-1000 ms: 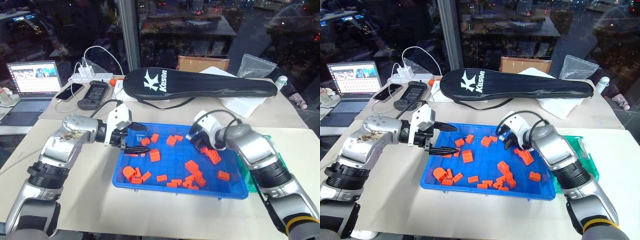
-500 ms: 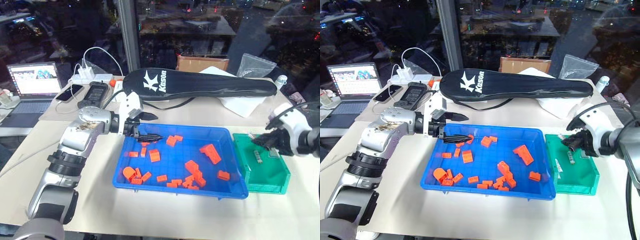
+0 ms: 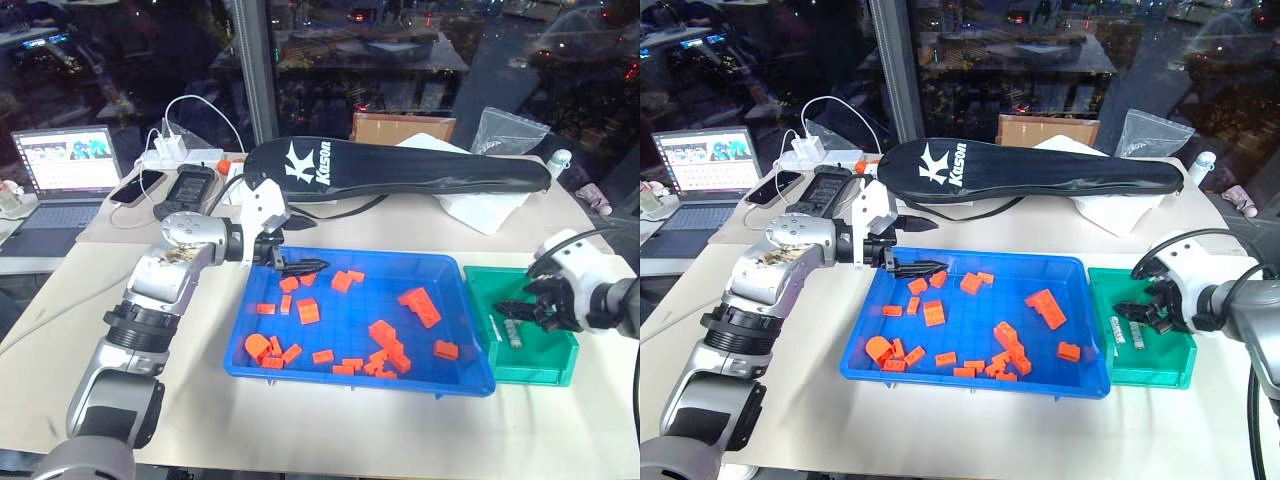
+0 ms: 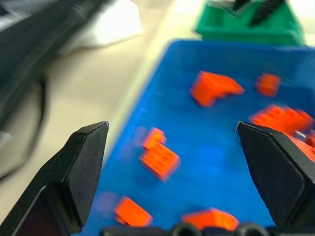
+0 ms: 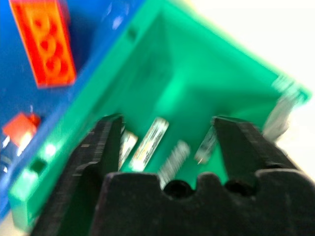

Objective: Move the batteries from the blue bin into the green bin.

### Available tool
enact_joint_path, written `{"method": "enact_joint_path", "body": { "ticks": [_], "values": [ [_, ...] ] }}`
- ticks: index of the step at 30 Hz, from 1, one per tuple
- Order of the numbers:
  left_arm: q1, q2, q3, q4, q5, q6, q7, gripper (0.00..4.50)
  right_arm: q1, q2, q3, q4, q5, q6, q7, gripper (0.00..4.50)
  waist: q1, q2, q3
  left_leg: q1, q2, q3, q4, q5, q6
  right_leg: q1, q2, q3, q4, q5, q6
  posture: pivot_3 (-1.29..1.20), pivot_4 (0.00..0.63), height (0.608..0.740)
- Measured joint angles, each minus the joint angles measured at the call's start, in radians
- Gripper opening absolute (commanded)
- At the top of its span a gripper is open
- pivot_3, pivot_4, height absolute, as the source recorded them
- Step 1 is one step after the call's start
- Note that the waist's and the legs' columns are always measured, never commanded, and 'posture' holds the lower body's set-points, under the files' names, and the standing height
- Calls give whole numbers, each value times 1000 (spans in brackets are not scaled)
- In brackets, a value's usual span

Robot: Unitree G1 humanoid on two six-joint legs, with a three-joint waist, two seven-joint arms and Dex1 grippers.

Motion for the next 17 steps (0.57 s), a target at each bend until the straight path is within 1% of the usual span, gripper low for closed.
{"method": "enact_joint_path", "body": {
  "ticks": [2,4,7,10,13,17],
  "values": [
    [17,14,43,-1,-1,-3,27,4500,46,35,-102,-14,14,-128,41,3558,1,0,0,1,0,-1,0,0,0,2,0,-1,-1,-1,1,0,150,736],
    [48,31,84,-4,-7,-16,43,4500,98,78,-176,-37,58,-221,102,3558,1,0,0,2,0,-1,0,-1,1,5,0,-1,-2,-1,1,0,150,736],
    [111,42,137,-5,-9,-40,79,4500,124,177,-230,-81,124,-295,125,3558,-3,0,0,4,0,-1,1,0,1,8,0,-1,-1,-1,1,0,150,736],
    [201,57,172,-31,-24,-26,99,4500,142,230,-227,-143,165,-308,99,3558,-5,-1,0,6,0,-1,1,0,0,10,0,-1,-1,-1,1,0,150,736],
    [268,66,219,-70,-48,18,127,4500,155,231,-193,-162,155,-309,53,3558,-4,-2,1,6,0,-2,0,0,-1,10,0,-1,-1,-1,1,0,150,736],
    [303,72,259,-128,-89,95,162,4500,156,236,-151,-175,153,-284,-9,3558,4,-2,1,6,-1,-2,0,0,-1,10,-1,-1,-2,-1,1,0,150,736]
  ]
}}
